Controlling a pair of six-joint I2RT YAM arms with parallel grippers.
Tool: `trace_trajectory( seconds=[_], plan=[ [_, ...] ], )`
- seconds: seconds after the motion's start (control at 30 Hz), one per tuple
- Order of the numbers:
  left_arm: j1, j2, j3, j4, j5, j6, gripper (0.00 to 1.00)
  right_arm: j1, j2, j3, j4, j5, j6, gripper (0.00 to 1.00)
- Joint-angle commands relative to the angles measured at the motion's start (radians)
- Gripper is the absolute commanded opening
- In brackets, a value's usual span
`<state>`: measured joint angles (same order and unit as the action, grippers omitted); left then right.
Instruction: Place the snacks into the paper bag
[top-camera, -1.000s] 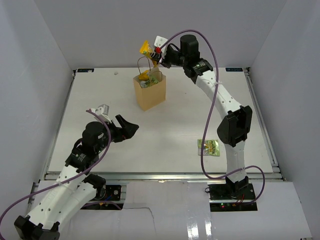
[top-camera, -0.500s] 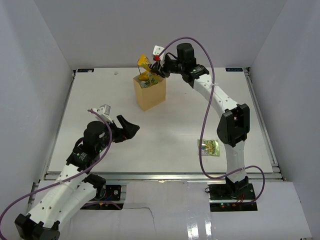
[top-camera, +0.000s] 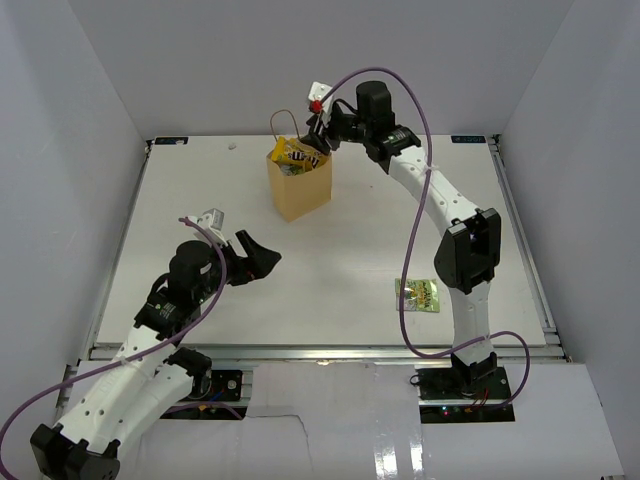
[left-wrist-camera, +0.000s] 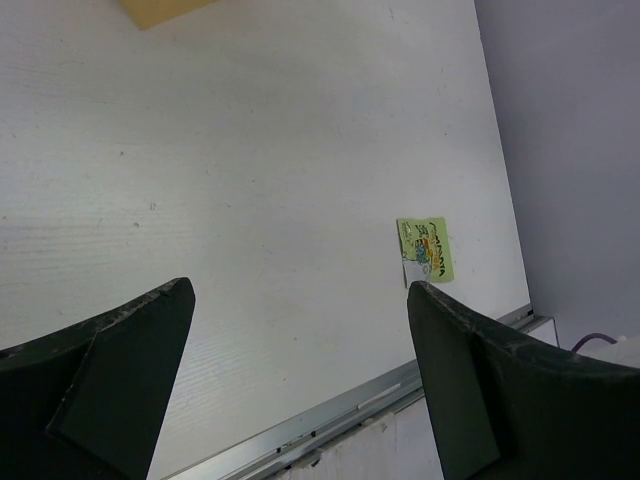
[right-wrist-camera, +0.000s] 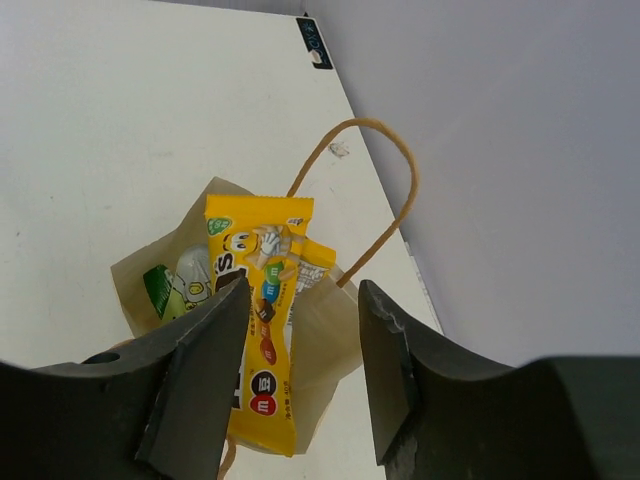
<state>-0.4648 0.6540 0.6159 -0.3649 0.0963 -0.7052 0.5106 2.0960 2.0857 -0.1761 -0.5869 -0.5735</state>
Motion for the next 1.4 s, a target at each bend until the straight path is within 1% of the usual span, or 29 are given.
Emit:
trace_trajectory(
  seconds=[0.0, 0.03, 0.1, 0.13, 0.2, 0.23, 0.27, 0.3, 0.33, 0.37, 0.43, 0.47, 0.5, 0.57, 0.6, 0.67, 0.7, 0.77, 0.8, 0.83, 0.9, 1.0, 1.13, 1.37],
  plan=[
    [0.002, -0.004, 0.004, 0.018, 0.029, 0.016, 0.98, -0.038, -0.073, 0.065, 0.059, -0.019, 0.118, 0.53],
    [0.002, -0.005, 0.002, 0.018, 0.033, 0.016, 0.98, -0.052, -0.102, 0.06, 0.066, -0.03, 0.173, 0.53],
    [0.002, -0.008, -0.005, 0.023, 0.042, 0.015, 0.98, -0.098, -0.14, 0.036, 0.063, -0.048, 0.213, 0.53],
    [0.002, -0.013, -0.01, 0.024, 0.045, 0.015, 0.98, -0.115, -0.187, 0.015, 0.063, -0.066, 0.23, 0.53],
    [0.002, -0.017, -0.018, 0.037, 0.052, 0.012, 0.98, -0.179, -0.238, -0.085, 0.05, -0.099, 0.277, 0.55],
    [0.002, -0.017, -0.027, 0.04, 0.054, 0.01, 0.98, -0.197, -0.287, -0.122, 0.008, -0.134, 0.281, 0.56],
    [0.002, -0.019, -0.03, 0.041, 0.057, 0.007, 0.98, -0.219, -0.31, -0.201, -0.028, -0.16, 0.258, 0.58],
    [0.002, -0.016, -0.033, 0.044, 0.057, 0.006, 0.98, -0.259, -0.335, -0.243, -0.072, -0.191, 0.229, 0.61],
    [0.002, -0.017, -0.039, 0.052, 0.062, 0.006, 0.98, -0.279, -0.379, -0.286, -0.194, -0.276, 0.189, 0.64],
    [0.002, -0.016, -0.042, 0.053, 0.063, 0.006, 0.98, -0.309, -0.401, -0.374, -0.274, -0.313, 0.061, 0.66],
    [0.003, -0.013, -0.05, 0.066, 0.068, 0.006, 0.98, -0.319, -0.46, -0.459, -0.472, -0.333, -0.143, 0.71],
    [0.002, -0.007, -0.056, 0.07, 0.069, 0.006, 0.98, -0.317, -0.477, -0.499, -0.688, -0.329, -0.258, 0.73],
    [0.002, -0.002, -0.059, 0.078, 0.071, 0.007, 0.98, -0.316, -0.491, -0.588, -0.792, -0.327, -0.472, 0.75],
    [0.002, 0.009, -0.059, 0.087, 0.077, 0.015, 0.98, -0.307, -0.519, -0.674, -0.968, -0.272, -0.635, 0.75],
    [0.003, 0.025, -0.056, 0.095, 0.082, 0.019, 0.98, -0.305, -0.539, -0.772, -1.035, -0.217, -0.681, 0.76],
    [0.002, 0.054, -0.047, 0.106, 0.089, 0.029, 0.98, -0.305, -0.57, -0.872, -1.019, -0.162, -0.687, 0.76],
    [0.002, 0.064, -0.045, 0.11, 0.095, 0.03, 0.98, -0.304, -0.608, -0.963, -0.986, -0.098, -0.666, 0.76],
    [0.002, 0.081, -0.039, 0.121, 0.109, 0.035, 0.98, -0.297, -0.646, -1.042, -0.9, -0.022, -0.628, 0.77],
    [0.002, 0.093, -0.036, 0.122, 0.112, 0.035, 0.98, -0.294, -0.671, -1.076, -0.811, 0.052, -0.606, 0.78],
    [0.002, 0.098, -0.036, 0.126, 0.117, 0.035, 0.98, -0.291, -0.674, -1.12, -0.777, 0.083, -0.576, 0.78],
    [0.002, 0.102, -0.035, 0.129, 0.125, 0.035, 0.98, -0.29, -0.657, -1.139, -0.738, 0.14, -0.565, 0.79],
    [0.002, 0.095, -0.041, 0.129, 0.126, 0.029, 0.98, -0.288, -0.622, -1.148, -0.692, 0.174, -0.568, 0.8],
    [0.002, 0.053, -0.06, 0.123, 0.123, 0.007, 0.98, -0.274, -0.581, -1.159, -0.61, 0.206, -0.589, 0.8],
    [0.002, -0.011, -0.087, 0.096, 0.112, -0.034, 0.98, -0.261, -0.513, -1.17, -0.516, 0.237, -0.58, 0.77]
  ],
)
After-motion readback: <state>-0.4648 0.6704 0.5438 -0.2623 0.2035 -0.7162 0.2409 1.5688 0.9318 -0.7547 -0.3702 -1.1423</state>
